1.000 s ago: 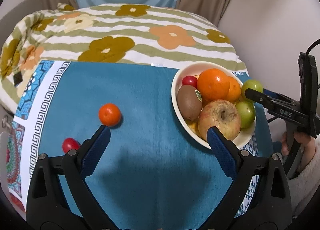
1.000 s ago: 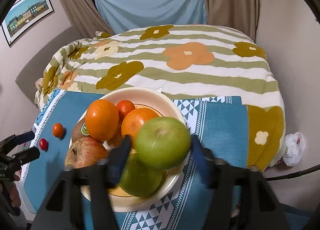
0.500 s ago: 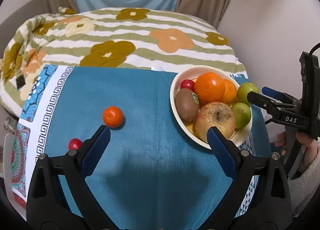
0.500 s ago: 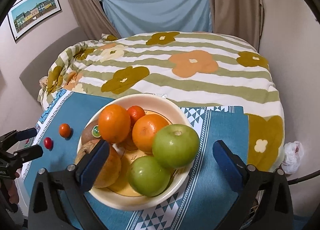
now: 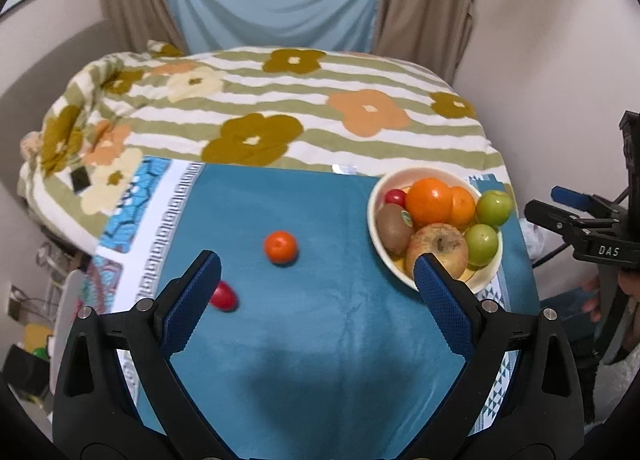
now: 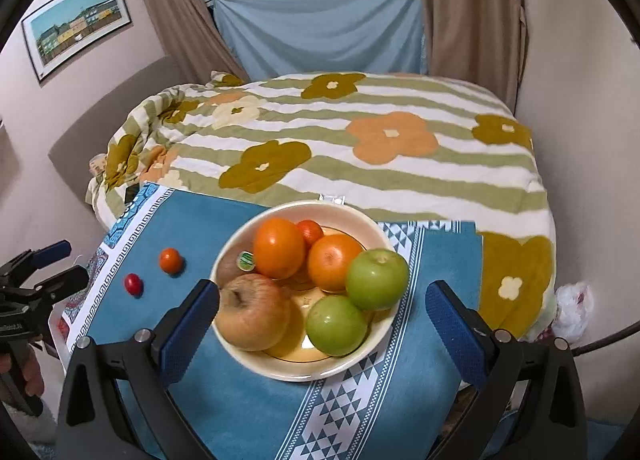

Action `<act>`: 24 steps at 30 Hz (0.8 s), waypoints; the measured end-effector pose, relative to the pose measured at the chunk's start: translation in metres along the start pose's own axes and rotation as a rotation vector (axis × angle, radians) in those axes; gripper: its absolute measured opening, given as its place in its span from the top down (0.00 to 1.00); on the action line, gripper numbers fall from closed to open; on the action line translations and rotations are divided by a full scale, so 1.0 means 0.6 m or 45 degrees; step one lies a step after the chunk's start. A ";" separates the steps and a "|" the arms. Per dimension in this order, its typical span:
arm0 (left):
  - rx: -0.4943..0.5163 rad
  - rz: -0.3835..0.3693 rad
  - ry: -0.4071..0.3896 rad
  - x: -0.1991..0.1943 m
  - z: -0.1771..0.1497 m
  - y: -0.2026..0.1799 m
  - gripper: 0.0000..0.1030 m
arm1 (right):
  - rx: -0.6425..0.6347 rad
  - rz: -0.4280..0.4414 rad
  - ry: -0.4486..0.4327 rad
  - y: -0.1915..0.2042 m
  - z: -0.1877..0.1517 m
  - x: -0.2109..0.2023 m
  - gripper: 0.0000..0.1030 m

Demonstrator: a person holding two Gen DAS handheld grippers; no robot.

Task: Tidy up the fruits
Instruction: 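Withdraw both tools toward the small tomato and tangerine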

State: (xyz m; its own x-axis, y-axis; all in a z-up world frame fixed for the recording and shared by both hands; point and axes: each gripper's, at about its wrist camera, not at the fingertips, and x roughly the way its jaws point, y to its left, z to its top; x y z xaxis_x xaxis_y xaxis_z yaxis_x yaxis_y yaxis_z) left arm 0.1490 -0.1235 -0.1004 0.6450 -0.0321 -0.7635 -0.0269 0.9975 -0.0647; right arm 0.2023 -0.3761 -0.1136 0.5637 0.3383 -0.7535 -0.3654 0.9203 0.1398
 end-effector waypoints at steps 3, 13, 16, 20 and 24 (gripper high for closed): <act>-0.024 0.035 -0.011 -0.019 -0.009 0.018 0.01 | -0.063 0.020 0.011 0.027 0.012 -0.005 0.00; -0.099 0.089 0.033 -0.024 -0.028 0.094 0.01 | -0.227 0.117 0.063 0.132 0.041 0.031 0.00; -0.117 0.063 0.069 -0.007 -0.038 0.116 0.01 | -0.299 0.096 0.112 0.163 0.046 0.059 0.00; -0.095 0.038 0.122 0.026 -0.048 0.129 0.01 | -0.394 0.074 0.171 0.196 0.048 0.098 0.00; -0.038 0.028 0.151 0.059 -0.062 0.136 0.01 | -0.434 0.099 0.223 0.220 0.055 0.142 0.00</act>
State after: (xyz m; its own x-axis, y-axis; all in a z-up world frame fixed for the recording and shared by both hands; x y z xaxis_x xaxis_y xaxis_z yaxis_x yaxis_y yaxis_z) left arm 0.1411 -0.0455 -0.1567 0.5490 -0.0190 -0.8356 -0.0642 0.9958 -0.0648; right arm 0.2264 -0.2195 -0.1381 0.4005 0.3384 -0.8515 -0.6439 0.7651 0.0013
